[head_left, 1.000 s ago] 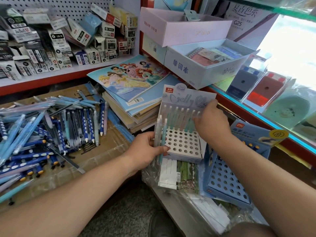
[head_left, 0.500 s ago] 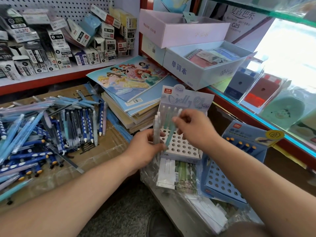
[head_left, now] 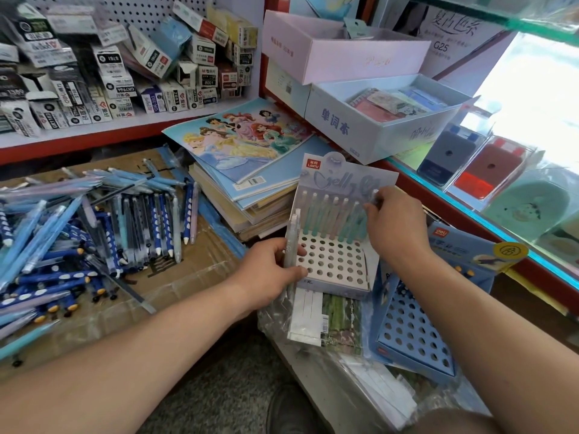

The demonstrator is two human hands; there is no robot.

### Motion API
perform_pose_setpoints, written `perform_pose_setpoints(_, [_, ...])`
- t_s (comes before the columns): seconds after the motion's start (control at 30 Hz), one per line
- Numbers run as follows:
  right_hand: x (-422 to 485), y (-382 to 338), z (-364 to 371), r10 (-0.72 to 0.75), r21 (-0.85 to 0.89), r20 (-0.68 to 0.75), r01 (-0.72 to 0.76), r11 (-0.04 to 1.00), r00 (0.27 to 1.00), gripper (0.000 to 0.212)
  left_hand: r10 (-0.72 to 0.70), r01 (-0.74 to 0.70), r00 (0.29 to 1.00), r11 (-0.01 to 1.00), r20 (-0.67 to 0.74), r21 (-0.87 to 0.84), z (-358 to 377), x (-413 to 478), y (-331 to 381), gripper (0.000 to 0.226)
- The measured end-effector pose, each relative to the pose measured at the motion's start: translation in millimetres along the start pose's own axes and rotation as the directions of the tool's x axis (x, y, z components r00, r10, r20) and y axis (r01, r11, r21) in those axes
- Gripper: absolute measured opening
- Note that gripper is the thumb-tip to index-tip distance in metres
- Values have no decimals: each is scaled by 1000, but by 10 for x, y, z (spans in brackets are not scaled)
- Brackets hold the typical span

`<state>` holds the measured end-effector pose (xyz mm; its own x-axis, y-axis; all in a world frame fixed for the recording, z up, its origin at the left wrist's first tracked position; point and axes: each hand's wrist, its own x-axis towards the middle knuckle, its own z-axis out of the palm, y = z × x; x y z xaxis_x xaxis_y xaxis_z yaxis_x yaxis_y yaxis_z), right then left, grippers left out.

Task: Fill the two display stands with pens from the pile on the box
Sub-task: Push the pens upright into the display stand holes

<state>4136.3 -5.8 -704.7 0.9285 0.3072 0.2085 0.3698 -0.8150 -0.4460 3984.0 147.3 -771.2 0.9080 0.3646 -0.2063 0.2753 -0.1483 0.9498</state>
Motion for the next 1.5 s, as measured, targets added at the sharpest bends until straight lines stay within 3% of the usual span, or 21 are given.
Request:
perform_pose_setpoints(0.43, [14,74,97,37,75,-5,-37,996,999,14,2,-3,1000,999,14,32,5,-28,-18,27])
perform_pose_setpoints(0.67, [-10,83,167,75,-8,69,-75,997,995,30,-1,0,1000,1000,12,31,24,-28,-11,28])
perform_pose_setpoints(0.9, [49,44,195,98,-145,96,-84,986,991,21,-10,9,1000,1000,23,21,18,-46,-1,31])
perform_pose_setpoints(1.17, [42,67,257,202,25,115,-206,978,973,34,-12,12,1000,1000,24,18,14,-54,-8,32])
perform_pose_setpoints(1.33, [14,91,242,187,173,111,-204,964,976,26,-16,15,1000,1000,27,20,19,-47,-8,31])
perform_pose_setpoints(1.5, [-32,91,222,187,171,103,-202,964,977,23,-18,18,1000,1000,26,13,23,-38,-14,30])
